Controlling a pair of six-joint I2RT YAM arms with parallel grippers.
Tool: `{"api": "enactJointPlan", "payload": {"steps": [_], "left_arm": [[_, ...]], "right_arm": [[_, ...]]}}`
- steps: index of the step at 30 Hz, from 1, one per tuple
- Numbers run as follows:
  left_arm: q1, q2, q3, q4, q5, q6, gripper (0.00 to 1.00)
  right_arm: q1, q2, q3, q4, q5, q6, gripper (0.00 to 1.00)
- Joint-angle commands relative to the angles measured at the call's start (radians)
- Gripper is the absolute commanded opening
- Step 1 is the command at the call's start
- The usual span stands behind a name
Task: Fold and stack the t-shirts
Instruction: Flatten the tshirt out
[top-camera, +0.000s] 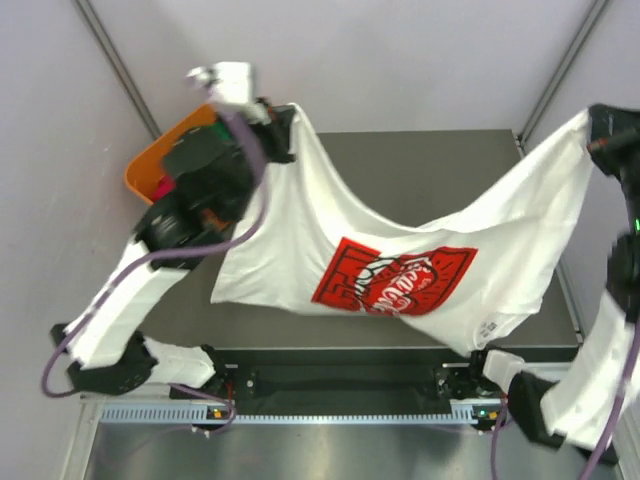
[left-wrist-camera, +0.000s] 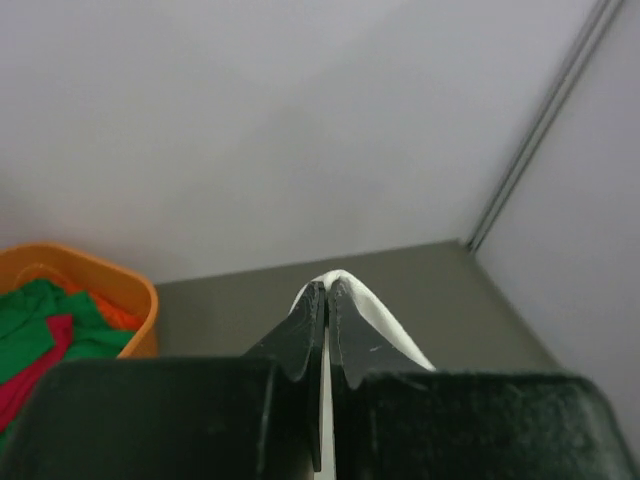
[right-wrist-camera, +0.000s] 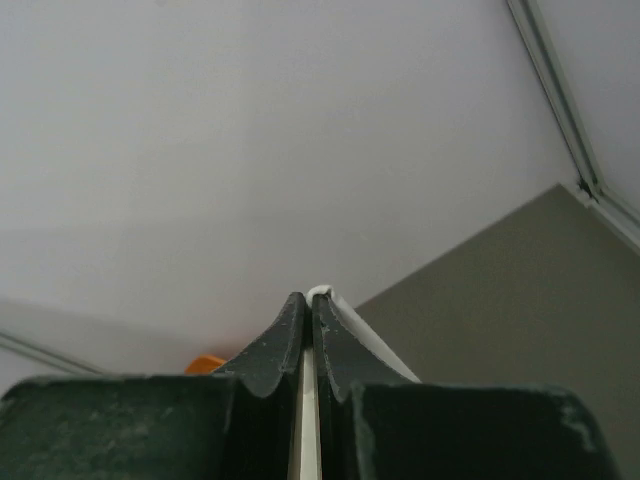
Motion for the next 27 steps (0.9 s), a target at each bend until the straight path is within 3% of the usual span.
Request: {"api": "enactJointPlan", "payload": {"steps": [1,6,8,10,12,18,22,27], "left_arm": [[0.110,0.242,0.108,-0.057,0.010,0.007,0.00],[0.271,0.447,0.264,0.036,0.083,0.011,0.00],[0.319,0.557,0.411,0.030,0.083,0.004,0.00],[0.339,0.622,0.535,0.022,0.105,-0.018,0.00],[0.345,0.619,0.556,0.062,0.121,-0.024,0.00],[0.330,0.355,0.254,0.232,0.274,-0.104,0.00],[0.295,0.134,0.021,0.285,0.388,-0.164,0.00],[0.123,-0.046,-0.079,0.236,0.397,-0.104,0.00]], "right_arm": [[-0.007,0.257,-0.040,0.005,-0.007,0.002,0.00],[-0.013,0.521,0.141,0.158,-0.033,0.014,0.00],[-0.027,0.629,0.248,0.211,-0.063,0.043,0.00],[-0.068,0.708,0.331,0.228,-0.160,0.073,0.00],[-0.097,0.711,0.376,0.278,-0.230,0.116,0.00],[-0.238,0.494,0.239,0.332,-0.284,0.149,0.00],[-0.384,0.290,0.189,0.237,-0.311,0.150,0.00],[-0.406,0.092,0.114,0.087,-0.184,0.083,0.00]]}}
